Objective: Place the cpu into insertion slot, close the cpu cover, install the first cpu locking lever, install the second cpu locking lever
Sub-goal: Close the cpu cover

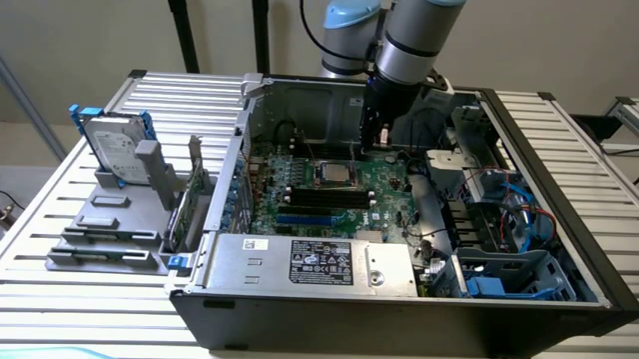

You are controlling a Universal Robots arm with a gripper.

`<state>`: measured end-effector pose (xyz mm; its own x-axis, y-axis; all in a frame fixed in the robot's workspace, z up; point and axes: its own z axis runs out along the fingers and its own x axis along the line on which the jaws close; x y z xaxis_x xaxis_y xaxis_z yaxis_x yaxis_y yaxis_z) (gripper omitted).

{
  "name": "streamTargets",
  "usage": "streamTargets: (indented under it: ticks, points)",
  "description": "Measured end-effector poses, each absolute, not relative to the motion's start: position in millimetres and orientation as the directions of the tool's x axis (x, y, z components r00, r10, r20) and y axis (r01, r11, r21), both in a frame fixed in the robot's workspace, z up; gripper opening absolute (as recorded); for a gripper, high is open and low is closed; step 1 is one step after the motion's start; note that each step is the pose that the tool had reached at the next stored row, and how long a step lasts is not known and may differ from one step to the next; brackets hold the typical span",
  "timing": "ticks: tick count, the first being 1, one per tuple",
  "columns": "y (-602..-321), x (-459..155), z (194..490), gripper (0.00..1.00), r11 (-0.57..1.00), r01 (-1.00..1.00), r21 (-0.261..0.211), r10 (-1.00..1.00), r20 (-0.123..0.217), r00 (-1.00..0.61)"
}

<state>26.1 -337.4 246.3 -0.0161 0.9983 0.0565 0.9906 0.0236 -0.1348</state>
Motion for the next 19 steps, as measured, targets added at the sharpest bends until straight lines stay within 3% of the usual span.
streamTargets:
  ticks: [19]
  points:
    - [-343,-21,239,0.11,0.024,0.980,-0.199,0.998,0.057,-0.012]
